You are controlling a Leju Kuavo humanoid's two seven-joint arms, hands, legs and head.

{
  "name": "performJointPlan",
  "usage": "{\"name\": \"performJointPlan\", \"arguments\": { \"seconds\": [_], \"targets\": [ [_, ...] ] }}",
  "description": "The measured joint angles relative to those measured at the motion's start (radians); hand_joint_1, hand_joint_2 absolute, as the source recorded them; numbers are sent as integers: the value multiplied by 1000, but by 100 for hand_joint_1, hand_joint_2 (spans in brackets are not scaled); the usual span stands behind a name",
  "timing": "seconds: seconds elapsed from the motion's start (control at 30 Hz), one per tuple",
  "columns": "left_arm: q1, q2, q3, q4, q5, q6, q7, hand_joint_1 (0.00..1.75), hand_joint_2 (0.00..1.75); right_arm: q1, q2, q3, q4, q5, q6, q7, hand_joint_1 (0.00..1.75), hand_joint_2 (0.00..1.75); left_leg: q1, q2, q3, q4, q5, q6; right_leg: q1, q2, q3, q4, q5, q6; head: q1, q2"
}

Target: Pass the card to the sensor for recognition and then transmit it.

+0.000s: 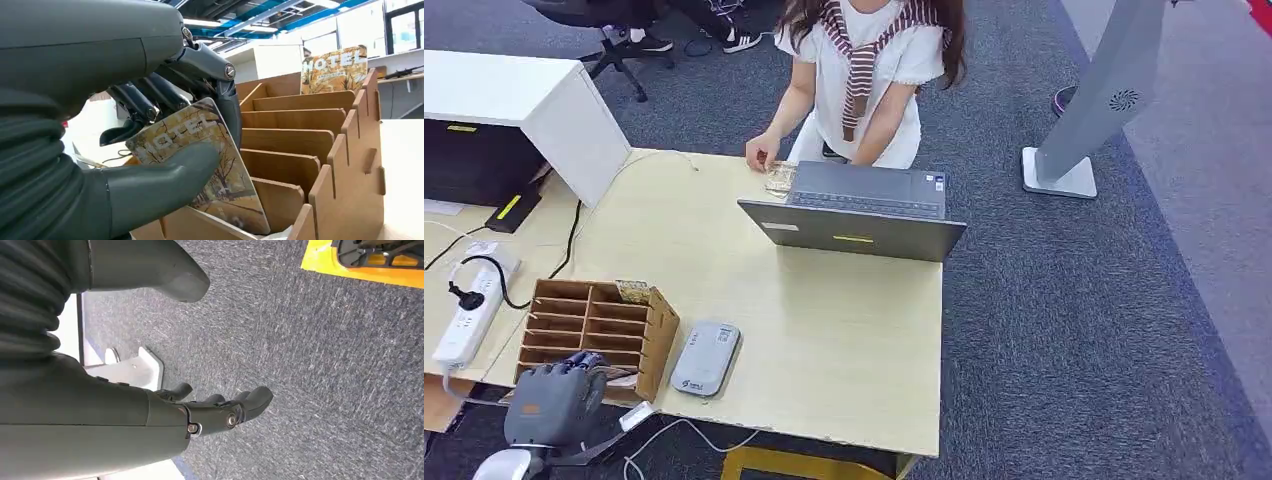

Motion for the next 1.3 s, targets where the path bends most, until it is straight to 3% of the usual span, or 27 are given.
{"name": "performJointPlan", "arguments": {
  "seconds": [0.27, 0.53, 1.0, 1.3],
  "targets": [
    [0, -8, 3, -5, 6, 34, -22, 175, 175, 0, 0, 0, 0, -1, -1, -2, 0, 175, 0, 0, 0, 0, 0, 0, 0, 0, 0, 0, 0, 0, 0, 0],
    [2, 2, 2, -99, 74, -31, -38, 175, 175, 0, 0, 0, 0, -5, -1, -5, 0, 175, 0, 0, 0, 0, 0, 0, 0, 0, 0, 0, 0, 0, 0, 0],
    [-5, 59, -5, -256, 104, -50, -53, 175, 175, 0, 0, 0, 0, -18, -1, -8, 0, 175, 0, 0, 0, 0, 0, 0, 0, 0, 0, 0, 0, 0, 0, 0],
    [-215, 66, -44, -258, 81, 12, -85, 175, 175, -3, 0, 0, 0, 3, 1, -10, 0, 175, 0, -2, 0, 0, 3, 0, 0, -2, 0, 0, 2, 0, 0, 0]
  ]
}}
